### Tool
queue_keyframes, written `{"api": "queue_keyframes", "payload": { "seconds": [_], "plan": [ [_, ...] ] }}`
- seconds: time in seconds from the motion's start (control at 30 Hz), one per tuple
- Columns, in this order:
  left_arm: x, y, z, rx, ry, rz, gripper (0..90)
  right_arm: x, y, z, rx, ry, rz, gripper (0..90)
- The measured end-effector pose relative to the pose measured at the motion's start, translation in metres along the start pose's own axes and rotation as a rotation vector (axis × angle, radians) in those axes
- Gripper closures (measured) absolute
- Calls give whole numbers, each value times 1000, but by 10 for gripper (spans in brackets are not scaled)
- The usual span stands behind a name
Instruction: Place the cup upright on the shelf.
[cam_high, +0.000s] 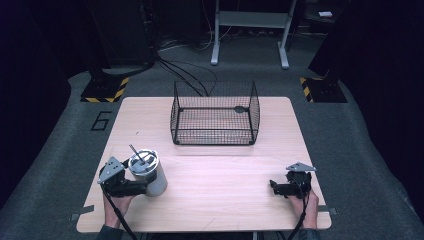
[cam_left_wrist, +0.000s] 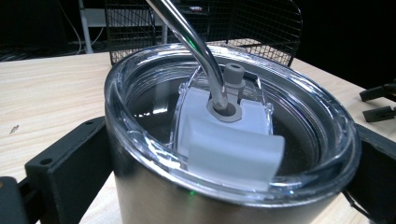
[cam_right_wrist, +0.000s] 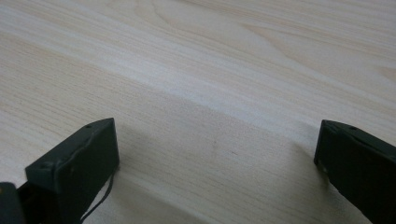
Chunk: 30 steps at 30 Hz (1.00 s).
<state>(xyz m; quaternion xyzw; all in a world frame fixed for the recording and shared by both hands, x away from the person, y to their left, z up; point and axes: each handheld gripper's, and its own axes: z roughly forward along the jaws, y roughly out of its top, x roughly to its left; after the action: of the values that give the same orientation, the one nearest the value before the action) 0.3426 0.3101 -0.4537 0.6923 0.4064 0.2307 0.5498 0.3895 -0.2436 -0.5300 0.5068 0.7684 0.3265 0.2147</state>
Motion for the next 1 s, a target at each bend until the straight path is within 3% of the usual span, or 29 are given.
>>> {"api": "queue_keyframes", "payload": {
  "seconds": [0.5,1.0],
  "plan": [
    [-5,-1,11,-31,32,-3,0,0,0,0,-1,0,-3,0],
    [-7,2,14,5,54,38,24,0,0,0,0,0,2,0]
  ]
}}
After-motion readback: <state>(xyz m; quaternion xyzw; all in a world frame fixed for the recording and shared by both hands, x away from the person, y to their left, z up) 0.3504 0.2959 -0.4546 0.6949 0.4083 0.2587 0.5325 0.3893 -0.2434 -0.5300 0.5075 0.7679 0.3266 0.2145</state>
